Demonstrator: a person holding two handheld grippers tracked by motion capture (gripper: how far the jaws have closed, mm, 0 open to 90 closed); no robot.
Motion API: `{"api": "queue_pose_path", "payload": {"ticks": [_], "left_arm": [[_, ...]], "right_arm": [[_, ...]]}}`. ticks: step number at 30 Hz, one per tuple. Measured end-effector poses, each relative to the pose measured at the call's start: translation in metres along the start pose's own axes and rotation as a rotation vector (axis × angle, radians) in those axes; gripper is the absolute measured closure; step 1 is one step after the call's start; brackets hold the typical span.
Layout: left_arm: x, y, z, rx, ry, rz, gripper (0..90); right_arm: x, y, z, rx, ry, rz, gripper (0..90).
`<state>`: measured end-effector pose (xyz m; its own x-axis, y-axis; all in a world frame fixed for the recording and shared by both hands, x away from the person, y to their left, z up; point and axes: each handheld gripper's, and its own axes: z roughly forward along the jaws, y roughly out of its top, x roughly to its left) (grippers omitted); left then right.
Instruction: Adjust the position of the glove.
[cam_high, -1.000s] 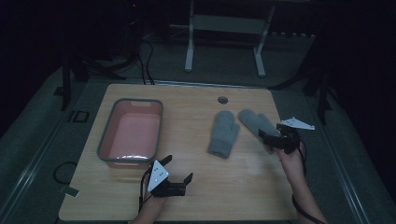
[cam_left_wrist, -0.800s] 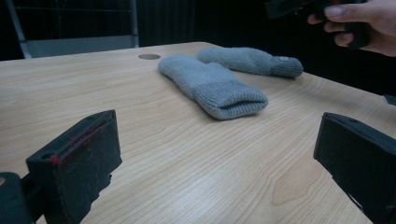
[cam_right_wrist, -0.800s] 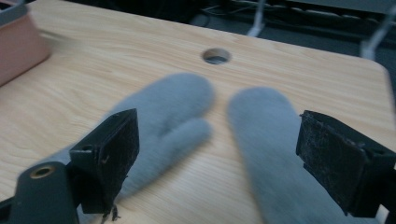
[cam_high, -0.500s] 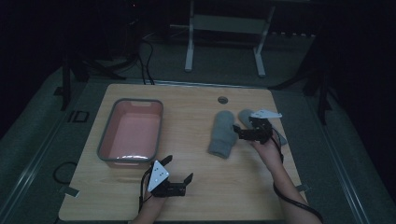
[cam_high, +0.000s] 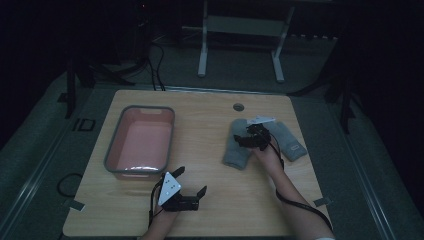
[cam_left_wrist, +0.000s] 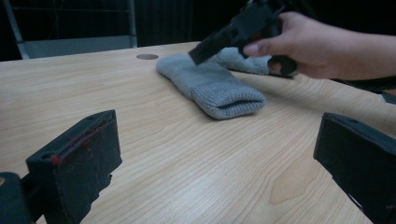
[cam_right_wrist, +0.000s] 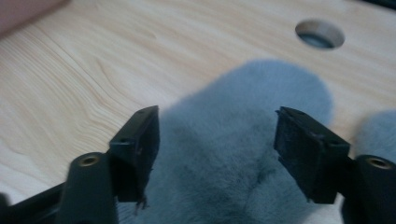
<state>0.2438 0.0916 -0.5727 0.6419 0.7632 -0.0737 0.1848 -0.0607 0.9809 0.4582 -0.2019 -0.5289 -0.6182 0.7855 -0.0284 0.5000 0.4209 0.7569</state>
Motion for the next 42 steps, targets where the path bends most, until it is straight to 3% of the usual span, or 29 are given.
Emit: {"api": "queue_pose_path", "payload": {"ticks": [6, 12, 15, 22, 26, 30, 33, 42], "left_arm": [[0.000, 0.000, 0.000, 0.003, -0.003, -0.002, 1.0], [0.001, 0.000, 0.000, 0.004, -0.006, -0.006, 1.0], [0.001, 0.000, 0.000, 0.002, -0.005, -0.007, 1.0], [0.001, 0.000, 0.000, 0.003, -0.005, -0.007, 1.0], [0.001, 0.000, 0.000, 0.001, -0.004, -0.007, 1.0], [0.000, 0.000, 0.000, 0.002, -0.005, -0.005, 1.0], [0.000, 0.000, 0.000, 0.002, -0.006, -0.004, 1.0], [0.001, 0.000, 0.000, 0.006, -0.010, -0.004, 1.0]], "right_arm": [[-0.001, -0.012, 0.019, 0.071, 0.006, -0.046, 44.1], [-0.002, -0.012, 0.019, 0.059, 0.037, -0.046, 72.3], [0.000, -0.009, 0.015, 0.057, 0.054, -0.053, 78.2], [0.017, 0.000, -0.004, 0.032, 0.171, -0.135, 79.6], [0.033, 0.003, -0.023, -0.002, 0.238, -0.172, 79.6], [0.046, 0.002, -0.038, -0.024, 0.261, -0.178, 79.5], [0.051, -0.003, -0.040, -0.025, 0.284, -0.173, 79.4], [0.048, -0.031, -0.017, 0.053, 0.265, -0.145, 77.5]]}}
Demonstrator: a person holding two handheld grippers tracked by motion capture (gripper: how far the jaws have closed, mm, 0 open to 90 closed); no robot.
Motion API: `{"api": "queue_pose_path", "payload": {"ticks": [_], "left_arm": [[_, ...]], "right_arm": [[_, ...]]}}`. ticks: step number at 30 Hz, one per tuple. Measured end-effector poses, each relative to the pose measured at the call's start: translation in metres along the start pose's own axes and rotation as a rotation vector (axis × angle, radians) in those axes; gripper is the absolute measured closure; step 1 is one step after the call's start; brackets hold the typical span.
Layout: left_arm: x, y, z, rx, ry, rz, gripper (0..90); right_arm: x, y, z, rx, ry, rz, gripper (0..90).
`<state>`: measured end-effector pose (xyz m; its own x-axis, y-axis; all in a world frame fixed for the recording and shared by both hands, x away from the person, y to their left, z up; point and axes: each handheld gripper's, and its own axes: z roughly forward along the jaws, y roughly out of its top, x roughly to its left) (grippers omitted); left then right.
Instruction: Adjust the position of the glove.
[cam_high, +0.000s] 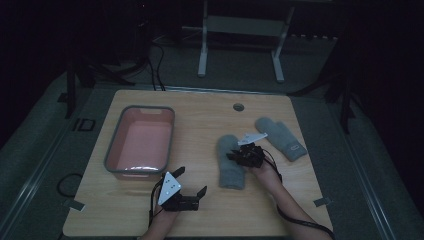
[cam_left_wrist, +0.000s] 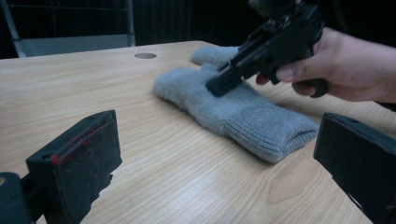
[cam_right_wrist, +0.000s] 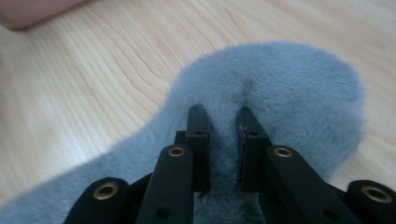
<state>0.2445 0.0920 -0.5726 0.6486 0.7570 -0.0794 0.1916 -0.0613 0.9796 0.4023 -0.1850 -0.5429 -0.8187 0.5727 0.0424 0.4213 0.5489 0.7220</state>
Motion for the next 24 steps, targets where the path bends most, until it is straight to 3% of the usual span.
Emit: {"api": "queue_pose_path", "payload": {"ticks": [3, 7, 12, 15, 19, 24], "left_arm": [[0.000, 0.000, 0.000, -0.002, 0.001, -0.002, 1.0], [0.000, 0.000, 0.000, -0.005, 0.002, -0.005, 1.0], [0.000, 0.000, 0.000, 0.000, 0.001, 0.002, 1.0], [0.000, 0.000, 0.000, 0.000, 0.001, 0.001, 1.0], [0.000, 0.000, 0.000, -0.001, 0.001, 0.001, 1.0], [-0.001, 0.000, 0.000, -0.003, 0.004, 0.004, 1.0]], "right_arm": [[-0.006, -0.003, 0.003, 0.006, 0.026, 0.016, 71.6], [-0.008, -0.004, 0.004, 0.013, 0.022, 0.000, 66.1], [-0.012, -0.003, 0.007, 0.009, 0.036, 0.010, 61.3], [-0.014, 0.000, 0.006, 0.012, 0.042, 0.017, 53.8], [-0.011, 0.004, -0.005, -0.005, 0.020, 0.001, 43.1], [-0.012, 0.008, -0.028, -0.047, -0.029, -0.014, 37.7]]}}
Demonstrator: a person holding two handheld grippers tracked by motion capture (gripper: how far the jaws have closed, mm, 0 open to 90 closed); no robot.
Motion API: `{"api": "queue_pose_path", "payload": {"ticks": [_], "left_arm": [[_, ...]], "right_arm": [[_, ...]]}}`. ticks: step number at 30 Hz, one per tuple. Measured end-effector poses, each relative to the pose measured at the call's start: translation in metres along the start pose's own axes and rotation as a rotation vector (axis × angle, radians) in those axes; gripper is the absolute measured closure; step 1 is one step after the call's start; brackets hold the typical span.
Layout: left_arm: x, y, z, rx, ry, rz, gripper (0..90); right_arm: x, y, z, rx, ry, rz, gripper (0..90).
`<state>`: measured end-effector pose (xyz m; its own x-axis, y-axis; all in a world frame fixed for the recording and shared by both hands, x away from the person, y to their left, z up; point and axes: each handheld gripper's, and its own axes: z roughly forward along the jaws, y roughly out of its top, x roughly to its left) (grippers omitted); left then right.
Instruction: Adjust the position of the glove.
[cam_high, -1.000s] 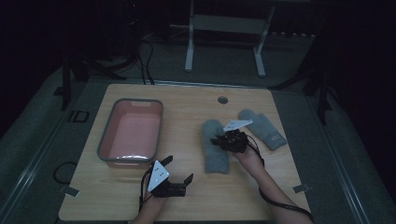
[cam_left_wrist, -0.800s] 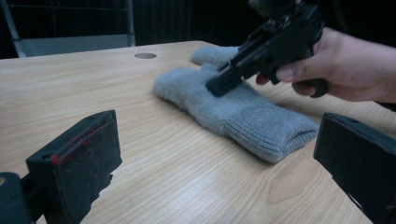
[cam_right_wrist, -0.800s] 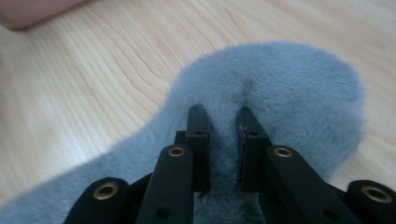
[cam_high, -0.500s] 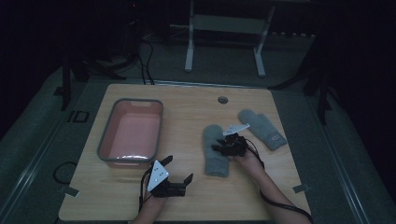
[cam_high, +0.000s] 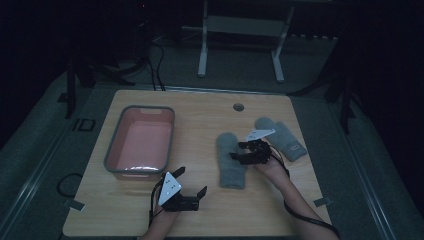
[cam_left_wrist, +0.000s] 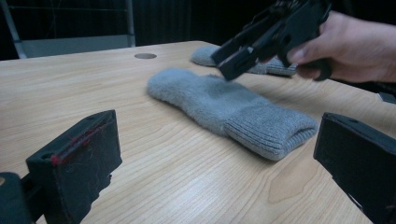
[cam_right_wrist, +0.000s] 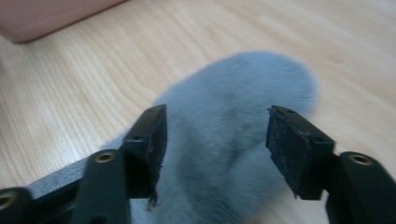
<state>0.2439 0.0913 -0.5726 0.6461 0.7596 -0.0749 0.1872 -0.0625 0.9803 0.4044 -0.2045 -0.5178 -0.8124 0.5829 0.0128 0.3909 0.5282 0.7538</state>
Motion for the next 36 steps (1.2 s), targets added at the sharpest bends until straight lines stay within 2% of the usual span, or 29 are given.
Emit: {"api": "queue_pose_path", "payload": {"ticks": [3, 6, 7, 8, 10, 11, 13, 15, 16, 17, 18, 20, 22, 26, 31, 35, 36], "left_arm": [[0.000, 0.000, 0.000, 0.001, 0.000, -0.001, 1.0], [0.000, 0.000, 0.000, 0.000, 0.001, -0.001, 1.0], [0.000, 0.000, 0.000, 0.000, 0.001, 0.000, 1.0], [0.000, 0.000, 0.000, 0.000, 0.001, 0.000, 1.0], [0.000, 0.000, 0.000, 0.000, 0.000, -0.001, 1.0], [0.000, 0.000, 0.000, 0.000, 0.000, -0.001, 1.0], [0.000, 0.000, 0.000, 0.000, -0.002, -0.001, 1.0], [0.000, 0.000, 0.000, -0.001, -0.002, 0.000, 1.0], [0.000, 0.000, 0.000, 0.000, -0.003, 0.000, 1.0], [0.000, 0.000, 0.000, 0.000, -0.002, 0.001, 1.0], [0.000, 0.000, 0.000, 0.000, -0.002, 0.001, 1.0], [0.000, 0.000, 0.000, 0.000, -0.003, 0.001, 1.0], [0.000, 0.000, 0.000, 0.001, -0.003, 0.001, 1.0], [0.000, 0.000, 0.000, 0.002, -0.004, 0.001, 1.0], [0.000, 0.000, 0.000, 0.001, -0.004, 0.000, 1.0], [0.000, 0.000, 0.000, 0.000, -0.004, 0.001, 1.0], [0.000, 0.000, 0.000, 0.000, -0.005, 0.001, 1.0]], "right_arm": [[-0.005, 0.002, -0.014, -0.019, -0.036, -0.017, 34.6], [-0.014, 0.003, -0.027, -0.026, -0.060, 0.003, 36.4], [-0.018, 0.003, -0.032, -0.030, -0.059, 0.010, 40.1], [-0.023, 0.003, -0.036, -0.031, -0.056, 0.026, 39.0], [-0.032, 0.001, -0.048, -0.062, -0.069, 0.038, 39.4], [-0.038, 0.000, -0.056, -0.077, -0.096, 0.026, 39.2], [-0.042, -0.001, -0.059, -0.079, -0.104, 0.024, 39.1], [-0.057, -0.004, -0.067, -0.042, -0.120, 0.030, 36.8], [-0.061, -0.005, -0.069, -0.041, -0.129, 0.030, 38.1], [-0.071, -0.008, -0.073, -0.035, -0.146, 0.031, 43.2], [-0.079, -0.010, -0.075, -0.026, -0.156, 0.037, 43.3], [-0.092, -0.014, -0.077, -0.010, -0.168, 0.049, 44.8], [-0.107, -0.019, -0.077, 0.013, -0.201, 0.052, 48.6], [-0.127, -0.029, -0.071, 0.051, -0.225, 0.051, 50.4], [-0.141, -0.042, -0.058, 0.089, -0.252, 0.061, 51.5], [-0.146, -0.050, -0.051, 0.104, -0.257, 0.070, 52.3], [-0.150, -0.057, -0.045, 0.141, -0.260, 0.083, 53.7]]}}
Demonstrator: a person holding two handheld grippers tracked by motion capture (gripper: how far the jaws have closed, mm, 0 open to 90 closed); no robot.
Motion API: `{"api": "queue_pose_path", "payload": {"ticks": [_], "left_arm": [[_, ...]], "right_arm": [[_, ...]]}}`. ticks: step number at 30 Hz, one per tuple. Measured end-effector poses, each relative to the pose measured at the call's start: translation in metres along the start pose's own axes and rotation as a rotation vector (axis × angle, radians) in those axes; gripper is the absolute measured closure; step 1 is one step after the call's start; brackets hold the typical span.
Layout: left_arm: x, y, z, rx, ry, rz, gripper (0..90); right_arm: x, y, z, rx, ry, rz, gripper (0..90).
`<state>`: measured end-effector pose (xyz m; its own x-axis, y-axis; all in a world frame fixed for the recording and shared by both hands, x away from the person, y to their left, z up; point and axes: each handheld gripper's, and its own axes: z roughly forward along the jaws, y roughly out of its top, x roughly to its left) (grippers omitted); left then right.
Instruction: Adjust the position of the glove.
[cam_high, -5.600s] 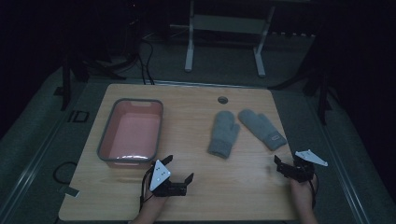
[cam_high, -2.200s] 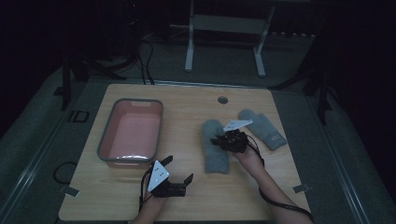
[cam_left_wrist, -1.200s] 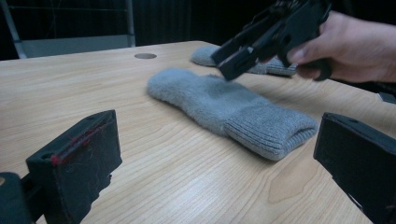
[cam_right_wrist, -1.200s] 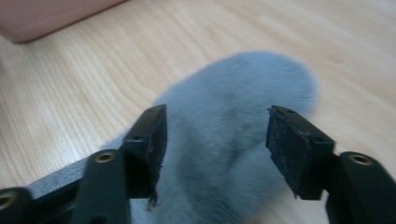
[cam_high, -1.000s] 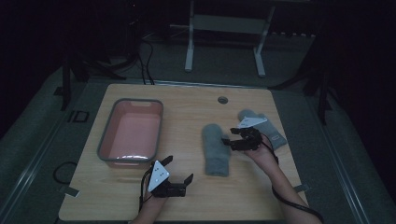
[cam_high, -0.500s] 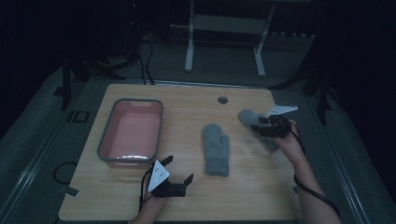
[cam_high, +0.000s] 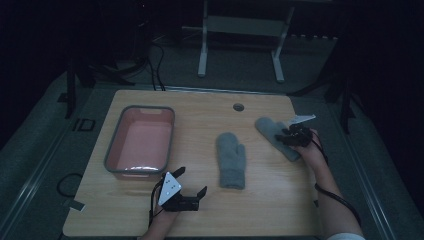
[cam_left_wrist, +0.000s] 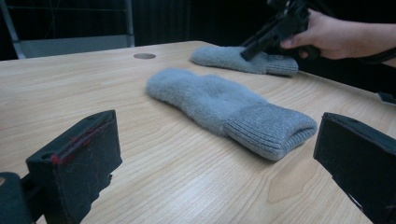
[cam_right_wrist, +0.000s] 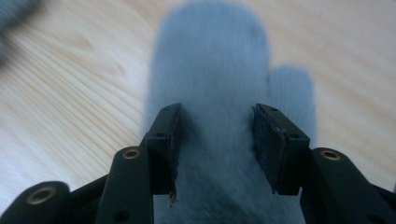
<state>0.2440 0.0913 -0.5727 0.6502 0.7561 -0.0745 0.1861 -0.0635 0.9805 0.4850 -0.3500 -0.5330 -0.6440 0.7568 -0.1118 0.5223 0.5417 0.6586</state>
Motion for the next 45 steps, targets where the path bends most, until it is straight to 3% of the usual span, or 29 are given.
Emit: {"api": "queue_pose_path", "payload": {"ticks": [3, 7, 11, 13, 15, 20, 22, 23, 29, 34, 41, 45], "left_arm": [[0.000, 0.000, 0.000, -0.002, 0.001, 0.000, 1.0], [0.000, 0.000, 0.000, -0.002, 0.003, -0.002, 1.0], [0.000, 0.000, 0.000, -0.005, 0.004, -0.005, 1.0], [0.000, 0.000, -0.001, -0.007, 0.004, -0.007, 1.0], [0.000, 0.000, -0.001, -0.007, 0.004, -0.007, 1.0], [0.000, 0.000, -0.001, -0.008, 0.005, -0.007, 1.0], [0.000, 0.000, -0.001, -0.008, 0.007, -0.006, 1.0], [0.000, 0.000, -0.001, -0.007, 0.008, -0.004, 1.0], [0.000, 0.000, -0.001, -0.010, 0.011, -0.001, 1.0], [-0.001, -0.001, -0.001, -0.012, 0.012, 0.000, 1.0], [-0.001, 0.000, -0.001, -0.006, 0.008, 0.006, 1.0], [-0.001, 0.000, -0.001, -0.006, 0.007, 0.005, 1.0]], "right_arm": [[-0.001, -0.007, 0.005, -0.010, 0.006, 0.023, 57.9], [0.001, -0.005, 0.004, 0.005, -0.016, 0.051, 74.2], [0.007, 0.000, 0.000, 0.012, -0.061, 0.132, 81.8], [0.011, 0.001, -0.004, -0.004, -0.088, 0.188, 83.0], [0.020, 0.001, -0.012, -0.028, -0.148, 0.229, 83.2], [0.041, -0.002, -0.035, -0.082, -0.236, 0.310, 83.4], [0.048, -0.005, -0.044, -0.080, -0.255, 0.344, 83.5], [0.054, -0.008, -0.051, -0.091, -0.274, 0.386, 83.5], [0.075, -0.020, -0.066, -0.065, -0.362, 0.470, 83.4], [0.091, -0.036, -0.071, -0.051, -0.366, 0.548, 83.3], [0.095, -0.049, -0.055, -0.012, -0.313, 0.565, 81.5], [0.093, -0.050, -0.054, -0.009, -0.297, 0.534, 71.6]]}}
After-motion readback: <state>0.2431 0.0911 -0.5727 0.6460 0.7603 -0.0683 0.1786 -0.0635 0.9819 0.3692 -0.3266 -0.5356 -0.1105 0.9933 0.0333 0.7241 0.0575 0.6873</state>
